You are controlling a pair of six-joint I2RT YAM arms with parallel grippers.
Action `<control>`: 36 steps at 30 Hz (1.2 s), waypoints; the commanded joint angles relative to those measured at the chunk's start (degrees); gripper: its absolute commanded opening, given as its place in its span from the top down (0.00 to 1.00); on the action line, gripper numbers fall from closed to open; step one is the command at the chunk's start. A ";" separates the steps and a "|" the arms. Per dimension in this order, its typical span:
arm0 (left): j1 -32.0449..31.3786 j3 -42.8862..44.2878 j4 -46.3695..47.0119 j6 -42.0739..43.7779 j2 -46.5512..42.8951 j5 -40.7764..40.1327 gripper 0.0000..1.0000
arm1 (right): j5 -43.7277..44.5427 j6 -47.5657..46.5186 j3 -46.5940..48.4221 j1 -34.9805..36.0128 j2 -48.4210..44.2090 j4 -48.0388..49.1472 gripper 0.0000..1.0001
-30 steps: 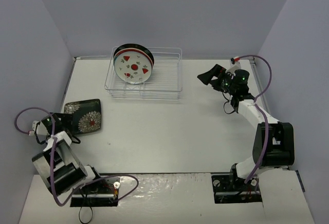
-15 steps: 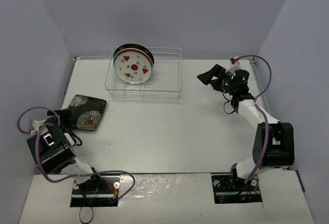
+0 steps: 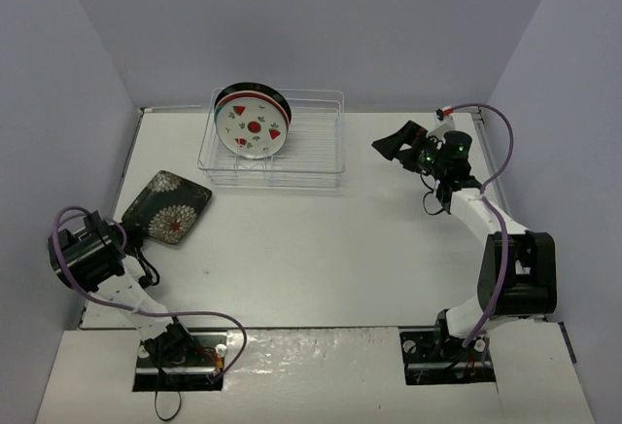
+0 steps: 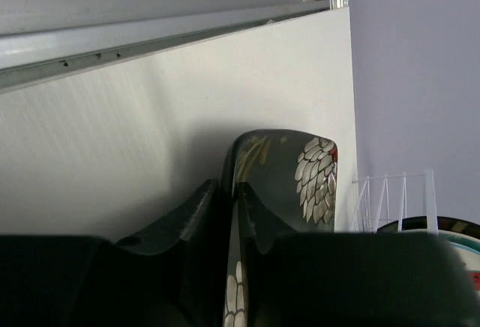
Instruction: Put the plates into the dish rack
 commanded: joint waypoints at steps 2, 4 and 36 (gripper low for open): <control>-0.27 -1.57 -6.76 0.45 0.60 3.78 1.00 | -1.21 -0.34 0.44 -0.45 -3.97 4.09 0.00; -0.27 -2.04 -6.33 0.51 -0.31 3.52 1.00 | -1.21 -0.36 0.38 -0.47 -4.03 4.16 0.00; -0.56 33.79 -78.33 24.85 -54.02 -7.99 1.00 | -2.61 0.20 -1.63 -4.40 -6.75 4.84 0.00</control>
